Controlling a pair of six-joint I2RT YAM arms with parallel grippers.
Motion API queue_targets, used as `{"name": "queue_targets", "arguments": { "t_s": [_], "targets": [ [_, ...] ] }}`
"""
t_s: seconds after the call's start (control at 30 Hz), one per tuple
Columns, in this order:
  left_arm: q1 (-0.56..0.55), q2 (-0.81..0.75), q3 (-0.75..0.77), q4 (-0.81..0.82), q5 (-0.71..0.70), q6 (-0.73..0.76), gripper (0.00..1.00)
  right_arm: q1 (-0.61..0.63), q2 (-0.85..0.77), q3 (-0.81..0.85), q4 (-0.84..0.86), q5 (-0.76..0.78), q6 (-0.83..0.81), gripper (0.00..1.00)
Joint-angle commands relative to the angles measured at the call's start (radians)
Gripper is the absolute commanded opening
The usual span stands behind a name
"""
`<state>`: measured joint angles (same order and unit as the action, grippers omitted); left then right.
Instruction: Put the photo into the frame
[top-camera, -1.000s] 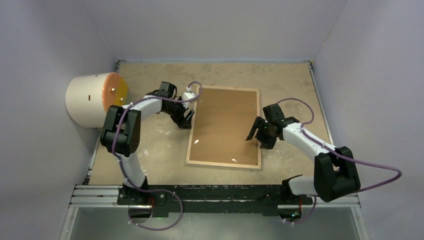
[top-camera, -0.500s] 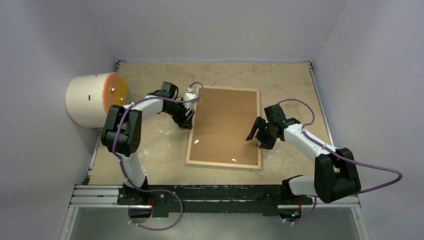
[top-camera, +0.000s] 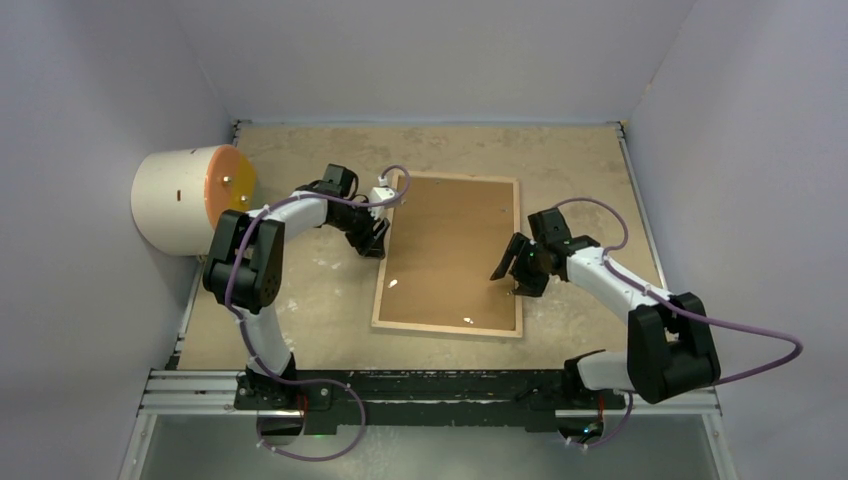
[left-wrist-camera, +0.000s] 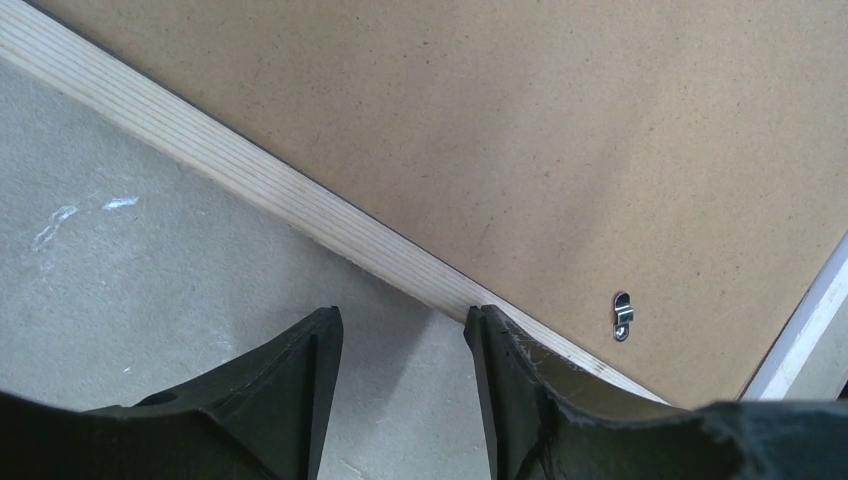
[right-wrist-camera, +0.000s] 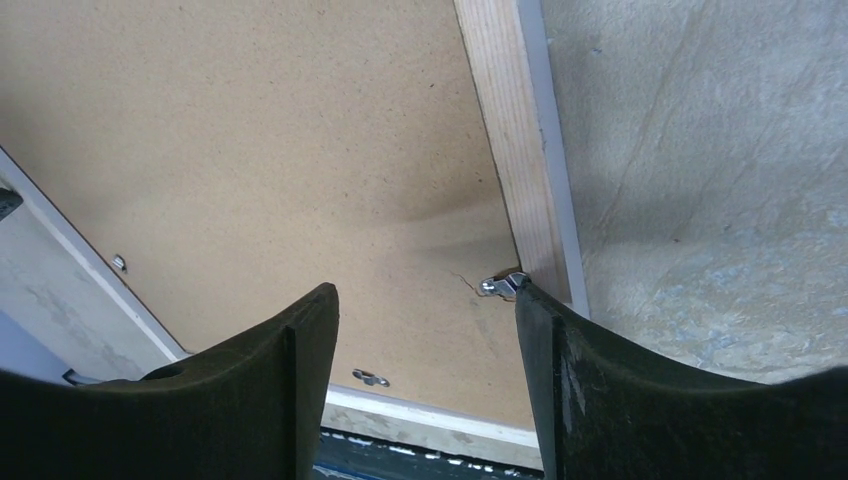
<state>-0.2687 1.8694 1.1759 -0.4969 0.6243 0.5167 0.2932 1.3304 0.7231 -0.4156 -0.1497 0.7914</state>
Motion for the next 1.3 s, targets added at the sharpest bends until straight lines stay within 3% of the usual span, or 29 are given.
{"name": "queue_targets", "arguments": {
  "t_s": [0.0,0.53,0.8,1.27],
  "targets": [
    [-0.026,0.034,-0.01,-0.007,-0.042,0.065,0.52,-0.005,0.018,-0.018,0.021,-0.004,0.015,0.67],
    [-0.035,0.041,-0.005,-0.026,-0.045,0.096,0.49,-0.005,0.048,0.008,0.05,-0.019,-0.046,0.6],
    [-0.041,0.042,0.001,-0.031,-0.043,0.1,0.48,-0.005,0.071,0.022,0.077,-0.068,-0.089,0.5],
    [-0.04,0.02,0.038,-0.081,0.006,0.091,0.43,-0.002,0.023,0.122,0.135,-0.132,-0.119,0.5]
  ]
}}
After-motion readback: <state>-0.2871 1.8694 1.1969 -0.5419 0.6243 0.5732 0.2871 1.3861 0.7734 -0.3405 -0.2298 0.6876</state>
